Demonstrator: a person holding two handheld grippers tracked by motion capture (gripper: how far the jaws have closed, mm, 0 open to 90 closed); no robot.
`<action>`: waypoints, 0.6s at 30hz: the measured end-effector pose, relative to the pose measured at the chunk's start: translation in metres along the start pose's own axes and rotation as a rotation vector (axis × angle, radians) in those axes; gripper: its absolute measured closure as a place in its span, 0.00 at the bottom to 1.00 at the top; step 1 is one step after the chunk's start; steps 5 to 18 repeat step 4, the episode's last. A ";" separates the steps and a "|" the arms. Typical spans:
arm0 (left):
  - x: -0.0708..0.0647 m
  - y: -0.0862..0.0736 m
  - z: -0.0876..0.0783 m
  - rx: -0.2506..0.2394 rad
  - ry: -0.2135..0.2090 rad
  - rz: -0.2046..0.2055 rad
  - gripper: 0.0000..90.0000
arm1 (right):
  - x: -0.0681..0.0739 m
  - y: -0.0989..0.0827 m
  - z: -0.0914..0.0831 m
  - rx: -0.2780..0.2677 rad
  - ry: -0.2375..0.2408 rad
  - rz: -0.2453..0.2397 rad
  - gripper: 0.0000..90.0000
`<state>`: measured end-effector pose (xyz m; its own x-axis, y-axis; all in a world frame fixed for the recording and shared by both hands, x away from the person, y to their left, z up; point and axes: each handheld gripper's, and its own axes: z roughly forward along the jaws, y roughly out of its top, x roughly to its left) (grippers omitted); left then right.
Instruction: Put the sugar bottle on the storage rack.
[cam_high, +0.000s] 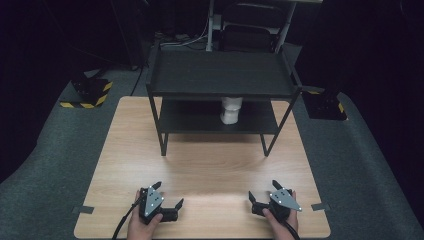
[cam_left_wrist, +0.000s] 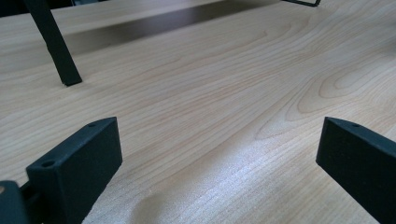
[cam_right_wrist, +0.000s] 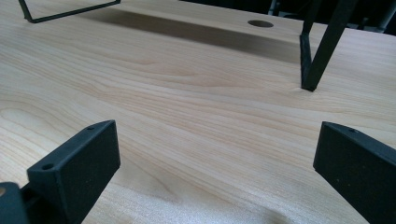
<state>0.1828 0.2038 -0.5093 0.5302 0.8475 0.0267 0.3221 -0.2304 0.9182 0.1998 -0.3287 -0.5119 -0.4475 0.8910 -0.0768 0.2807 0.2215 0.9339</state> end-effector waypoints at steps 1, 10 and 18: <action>0.000 0.000 0.000 0.002 0.001 0.001 0.01 | 0.001 0.000 0.000 0.000 -0.003 -0.006 0.00; 0.000 0.000 0.000 0.001 0.000 0.004 0.01 | 0.003 0.002 0.000 0.010 -0.003 -0.024 0.00; 0.000 0.000 0.000 0.001 0.000 0.004 0.01 | 0.003 0.002 0.000 0.010 -0.003 -0.024 0.00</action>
